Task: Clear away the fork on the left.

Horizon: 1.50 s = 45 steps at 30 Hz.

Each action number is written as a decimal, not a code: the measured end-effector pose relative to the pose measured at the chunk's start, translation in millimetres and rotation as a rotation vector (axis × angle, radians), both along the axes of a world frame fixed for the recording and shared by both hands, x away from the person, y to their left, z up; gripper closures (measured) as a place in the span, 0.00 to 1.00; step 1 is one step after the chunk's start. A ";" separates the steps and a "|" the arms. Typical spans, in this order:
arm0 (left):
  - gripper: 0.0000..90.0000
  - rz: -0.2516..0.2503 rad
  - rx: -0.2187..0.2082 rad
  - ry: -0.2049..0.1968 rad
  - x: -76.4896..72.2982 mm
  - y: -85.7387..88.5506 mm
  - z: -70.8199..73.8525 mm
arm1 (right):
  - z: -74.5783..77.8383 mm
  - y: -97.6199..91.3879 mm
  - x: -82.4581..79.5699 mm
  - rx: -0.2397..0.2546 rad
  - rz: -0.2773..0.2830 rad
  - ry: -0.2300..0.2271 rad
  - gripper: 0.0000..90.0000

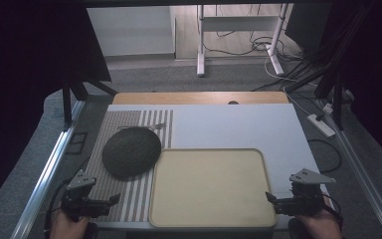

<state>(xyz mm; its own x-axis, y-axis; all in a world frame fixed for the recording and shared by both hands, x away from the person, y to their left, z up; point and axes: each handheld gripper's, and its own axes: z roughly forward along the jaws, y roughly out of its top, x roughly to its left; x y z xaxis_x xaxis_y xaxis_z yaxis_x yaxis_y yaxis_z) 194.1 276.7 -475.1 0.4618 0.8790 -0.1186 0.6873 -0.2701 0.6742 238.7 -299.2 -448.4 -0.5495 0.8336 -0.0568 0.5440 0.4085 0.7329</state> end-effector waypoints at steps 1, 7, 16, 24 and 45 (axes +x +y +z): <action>0.00 -0.003 -0.004 0.002 0.2 0.5 0.0 | 0.0 0.0 -0.1 0.000 0.003 0.000 0.00; 0.00 -0.006 -0.023 0.013 1.3 2.2 -0.5 | -0.7 1.6 0.0 -0.018 0.004 0.006 0.00; 0.00 -0.018 -0.037 0.018 1.5 3.3 -0.6 | -0.5 2.3 -1.0 -0.021 0.017 0.002 0.00; 0.00 -0.014 -0.053 0.017 1.4 4.8 -0.5 | -0.5 2.2 -1.3 -0.019 0.024 0.003 0.00; 0.00 -0.082 -0.089 0.010 18.8 5.7 -0.8 | -1.0 3.4 -0.5 -0.031 0.031 0.015 0.00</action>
<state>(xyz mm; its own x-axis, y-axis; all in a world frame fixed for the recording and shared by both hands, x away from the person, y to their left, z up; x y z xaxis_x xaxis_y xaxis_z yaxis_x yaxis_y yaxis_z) 212.9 282.3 -475.9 0.5296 0.8245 -0.1994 0.6727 -0.2650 0.6909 238.2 -295.9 -449.4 -0.5759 0.8142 -0.0739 0.5416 0.4476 0.7116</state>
